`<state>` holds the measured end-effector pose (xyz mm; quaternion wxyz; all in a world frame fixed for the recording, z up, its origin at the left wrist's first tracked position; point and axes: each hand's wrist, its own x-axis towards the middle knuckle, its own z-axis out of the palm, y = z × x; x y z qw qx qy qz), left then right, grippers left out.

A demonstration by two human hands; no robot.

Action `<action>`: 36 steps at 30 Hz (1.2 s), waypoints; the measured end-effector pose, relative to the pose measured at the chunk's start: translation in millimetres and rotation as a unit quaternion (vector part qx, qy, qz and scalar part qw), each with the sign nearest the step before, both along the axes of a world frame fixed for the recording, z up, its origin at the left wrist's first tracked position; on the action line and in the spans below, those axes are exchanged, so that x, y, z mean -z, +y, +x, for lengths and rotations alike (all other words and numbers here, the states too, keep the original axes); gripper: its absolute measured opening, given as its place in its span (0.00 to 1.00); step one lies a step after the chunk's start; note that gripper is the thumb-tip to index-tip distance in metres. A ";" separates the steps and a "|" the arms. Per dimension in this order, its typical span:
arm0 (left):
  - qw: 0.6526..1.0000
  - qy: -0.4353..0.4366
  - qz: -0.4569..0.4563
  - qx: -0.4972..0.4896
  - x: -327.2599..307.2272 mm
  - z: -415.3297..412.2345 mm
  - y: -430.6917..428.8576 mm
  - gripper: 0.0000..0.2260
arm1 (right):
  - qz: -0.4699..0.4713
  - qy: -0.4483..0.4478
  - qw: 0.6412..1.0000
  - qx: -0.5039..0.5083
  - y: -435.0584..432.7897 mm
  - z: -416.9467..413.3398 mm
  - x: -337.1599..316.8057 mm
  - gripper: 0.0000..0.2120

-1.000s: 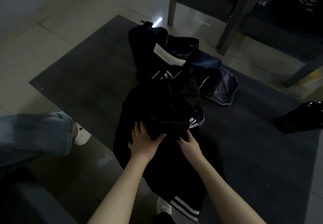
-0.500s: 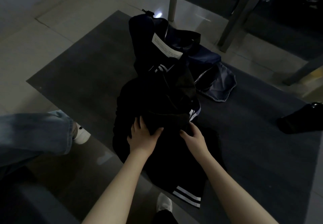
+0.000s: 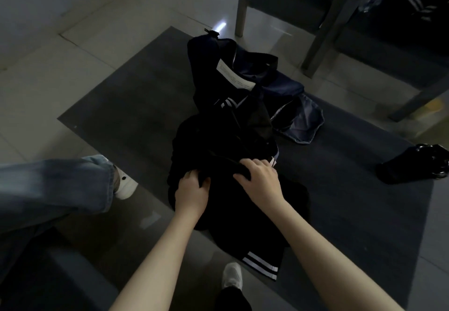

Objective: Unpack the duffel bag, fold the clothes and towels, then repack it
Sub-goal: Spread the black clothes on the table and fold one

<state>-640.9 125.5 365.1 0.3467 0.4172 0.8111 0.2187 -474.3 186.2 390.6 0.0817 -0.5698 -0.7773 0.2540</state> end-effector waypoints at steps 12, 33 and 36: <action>0.995 0.032 -0.097 0.008 1.0 -15.8 18.4 0.36 | 0.005 0.165 0.968 0.187 -38.4 71.3 0.0 0.03; 0.982 -0.169 0.081 -0.004 -85.0 -6.9 17.9 0.06 | -0.095 0.104 0.989 0.040 -32.0 28.5 -39.4 0.42; 0.974 -0.199 0.109 0.017 -116.9 12.9 25.9 0.06 | -0.124 0.150 0.981 -0.009 -31.4 9.0 -48.8 0.45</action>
